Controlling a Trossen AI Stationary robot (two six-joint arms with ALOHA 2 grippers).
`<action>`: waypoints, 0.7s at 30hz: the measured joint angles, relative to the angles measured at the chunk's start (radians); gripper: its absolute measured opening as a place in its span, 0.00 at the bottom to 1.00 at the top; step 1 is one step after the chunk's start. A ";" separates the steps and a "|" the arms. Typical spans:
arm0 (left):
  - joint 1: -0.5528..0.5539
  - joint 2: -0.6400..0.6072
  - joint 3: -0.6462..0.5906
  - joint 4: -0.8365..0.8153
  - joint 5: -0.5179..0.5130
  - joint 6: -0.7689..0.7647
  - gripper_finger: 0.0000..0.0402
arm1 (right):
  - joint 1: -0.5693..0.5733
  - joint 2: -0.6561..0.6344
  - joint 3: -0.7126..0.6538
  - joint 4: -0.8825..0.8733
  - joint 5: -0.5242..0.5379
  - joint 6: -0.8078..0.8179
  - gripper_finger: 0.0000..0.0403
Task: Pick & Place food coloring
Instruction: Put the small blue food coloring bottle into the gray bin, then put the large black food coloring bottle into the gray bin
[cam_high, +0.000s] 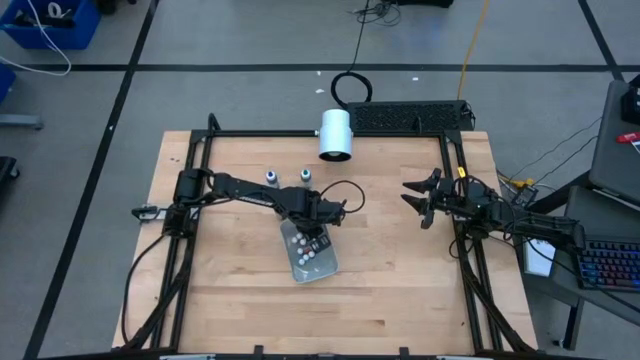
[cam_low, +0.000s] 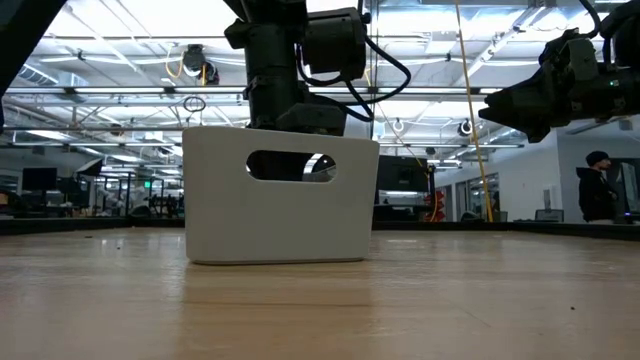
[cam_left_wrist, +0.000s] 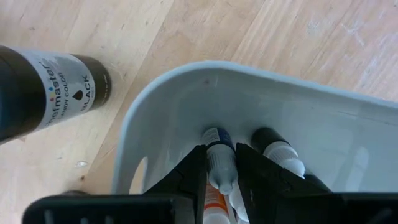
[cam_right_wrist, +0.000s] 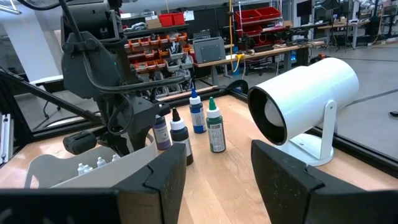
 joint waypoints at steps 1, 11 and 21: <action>-0.001 0.000 0.000 0.000 0.000 0.000 0.21 | 0.000 0.000 0.000 0.000 0.000 0.000 0.42; -0.005 0.000 0.000 0.000 0.001 0.000 0.23 | 0.000 0.000 0.000 0.000 0.000 0.000 0.42; -0.004 0.000 0.000 0.000 0.006 -0.002 0.43 | 0.000 0.000 0.000 0.000 0.000 0.000 0.42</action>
